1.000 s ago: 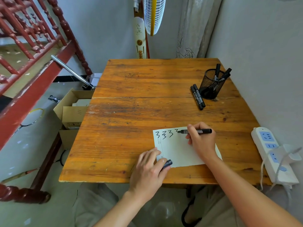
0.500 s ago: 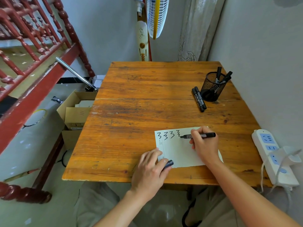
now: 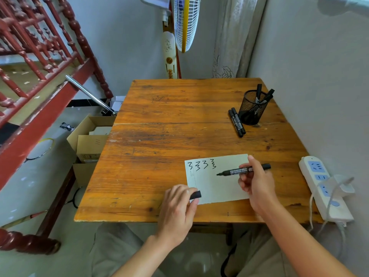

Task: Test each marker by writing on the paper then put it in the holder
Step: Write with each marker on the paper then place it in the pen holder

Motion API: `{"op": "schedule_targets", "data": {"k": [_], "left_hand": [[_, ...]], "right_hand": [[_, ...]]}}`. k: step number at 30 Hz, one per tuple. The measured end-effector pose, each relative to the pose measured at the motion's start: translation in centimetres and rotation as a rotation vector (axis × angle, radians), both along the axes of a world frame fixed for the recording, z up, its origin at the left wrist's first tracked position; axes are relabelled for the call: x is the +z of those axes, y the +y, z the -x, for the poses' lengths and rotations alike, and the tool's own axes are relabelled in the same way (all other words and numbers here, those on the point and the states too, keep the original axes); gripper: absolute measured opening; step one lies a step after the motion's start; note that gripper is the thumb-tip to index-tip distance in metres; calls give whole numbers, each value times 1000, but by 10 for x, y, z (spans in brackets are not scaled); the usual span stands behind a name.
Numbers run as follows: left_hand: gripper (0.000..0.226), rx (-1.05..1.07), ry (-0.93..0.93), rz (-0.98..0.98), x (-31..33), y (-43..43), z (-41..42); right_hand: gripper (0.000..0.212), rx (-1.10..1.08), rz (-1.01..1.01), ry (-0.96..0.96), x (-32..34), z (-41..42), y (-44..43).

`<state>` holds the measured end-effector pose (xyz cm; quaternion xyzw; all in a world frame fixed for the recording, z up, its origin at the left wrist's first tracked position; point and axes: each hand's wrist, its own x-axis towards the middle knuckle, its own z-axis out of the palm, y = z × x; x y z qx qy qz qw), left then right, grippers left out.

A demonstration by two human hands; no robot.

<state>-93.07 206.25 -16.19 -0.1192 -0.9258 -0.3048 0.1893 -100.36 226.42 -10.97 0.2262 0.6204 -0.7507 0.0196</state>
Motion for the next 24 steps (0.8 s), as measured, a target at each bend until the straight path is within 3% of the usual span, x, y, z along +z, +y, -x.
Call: {"op": "schedule_targets", "data": {"k": [10,19,24], "left_hand": [[28,-33,-12,-41,-4,10,-17],[25,-73,34,-45,2,15,-17],[20,-117,-6,-147,2,19,-18]], "right_hand": [[28,28,24,-44,3,-47,-20],[33,130,-95,-22,-4,-53,-30],[35,104,-124,-12,-7,-58,-38]]}}
